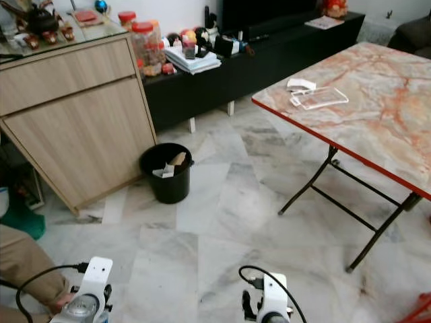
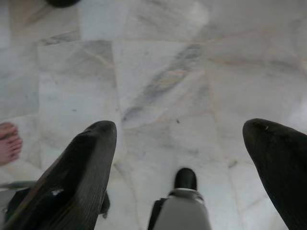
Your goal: Picking trash to rubbish bin
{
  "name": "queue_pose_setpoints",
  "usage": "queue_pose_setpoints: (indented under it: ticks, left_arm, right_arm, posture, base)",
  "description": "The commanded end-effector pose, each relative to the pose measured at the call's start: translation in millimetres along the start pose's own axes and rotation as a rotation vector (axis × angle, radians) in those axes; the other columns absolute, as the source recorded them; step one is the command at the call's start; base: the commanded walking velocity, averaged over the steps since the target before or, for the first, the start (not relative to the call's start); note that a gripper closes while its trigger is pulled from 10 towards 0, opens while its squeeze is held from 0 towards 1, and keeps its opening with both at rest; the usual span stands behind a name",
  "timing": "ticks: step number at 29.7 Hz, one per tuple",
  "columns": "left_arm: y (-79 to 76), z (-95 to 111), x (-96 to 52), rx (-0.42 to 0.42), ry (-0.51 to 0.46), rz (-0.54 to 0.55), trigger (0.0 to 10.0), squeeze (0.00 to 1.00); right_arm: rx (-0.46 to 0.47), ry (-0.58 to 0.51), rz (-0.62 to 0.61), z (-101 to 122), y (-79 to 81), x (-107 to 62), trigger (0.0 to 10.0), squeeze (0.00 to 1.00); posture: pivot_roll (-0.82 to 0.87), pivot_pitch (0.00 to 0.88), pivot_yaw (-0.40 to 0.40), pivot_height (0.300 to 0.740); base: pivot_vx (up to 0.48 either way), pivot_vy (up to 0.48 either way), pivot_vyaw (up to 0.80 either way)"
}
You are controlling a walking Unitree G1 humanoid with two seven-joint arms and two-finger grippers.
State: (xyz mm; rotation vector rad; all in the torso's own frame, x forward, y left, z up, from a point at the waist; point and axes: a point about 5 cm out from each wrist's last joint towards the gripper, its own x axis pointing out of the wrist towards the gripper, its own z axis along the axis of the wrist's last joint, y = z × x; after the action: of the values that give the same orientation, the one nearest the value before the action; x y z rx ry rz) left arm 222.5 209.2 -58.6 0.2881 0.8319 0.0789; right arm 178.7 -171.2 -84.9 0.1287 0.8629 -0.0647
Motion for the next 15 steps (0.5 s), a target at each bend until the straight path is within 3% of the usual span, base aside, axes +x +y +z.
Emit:
queue_pose_setpoints:
  ticks: [1, 3, 9, 15]
  left_arm:
    - [0.1, 0.1, 0.1, 0.007, 0.005, 0.009, 10.0, 0.0]
    - [0.2, -0.1, 0.1, 0.007, 0.006, 0.01, 10.0, 0.0]
    - [0.5, -1.0, -0.1, 0.006, 0.008, 0.013, 10.0, 0.0]
    - [0.6, -1.5, -0.1, 0.001, 0.012, 0.016, 10.0, 0.0]
  right_arm:
    - [-0.003, 0.009, -0.002, -2.3, 0.4, -0.5, 10.0, 0.0]
    - [-0.005, 0.01, -0.002, -2.5, 0.3, -0.5, 10.0, 0.0]
    - [-0.005, 0.008, -0.013, -1.7, -1.1, -0.4, 10.0, 0.0]
    - [0.017, 0.008, -0.009, -0.4, -0.7, 0.1, 10.0, 0.0]
  posture:
    - [-0.1, 0.056, 0.01, 0.74]
    - [-0.1, 0.056, 0.01, 0.74]
    - [-0.1, 0.064, 0.007, 0.74]
    - [-0.1, 0.069, 0.005, 0.74]
  base:
    - [0.247, 0.0, 0.0]
    - [0.247, 0.0, 0.0]
    - [0.267, 0.0, 0.62]
    - [0.282, 0.0, 0.0]
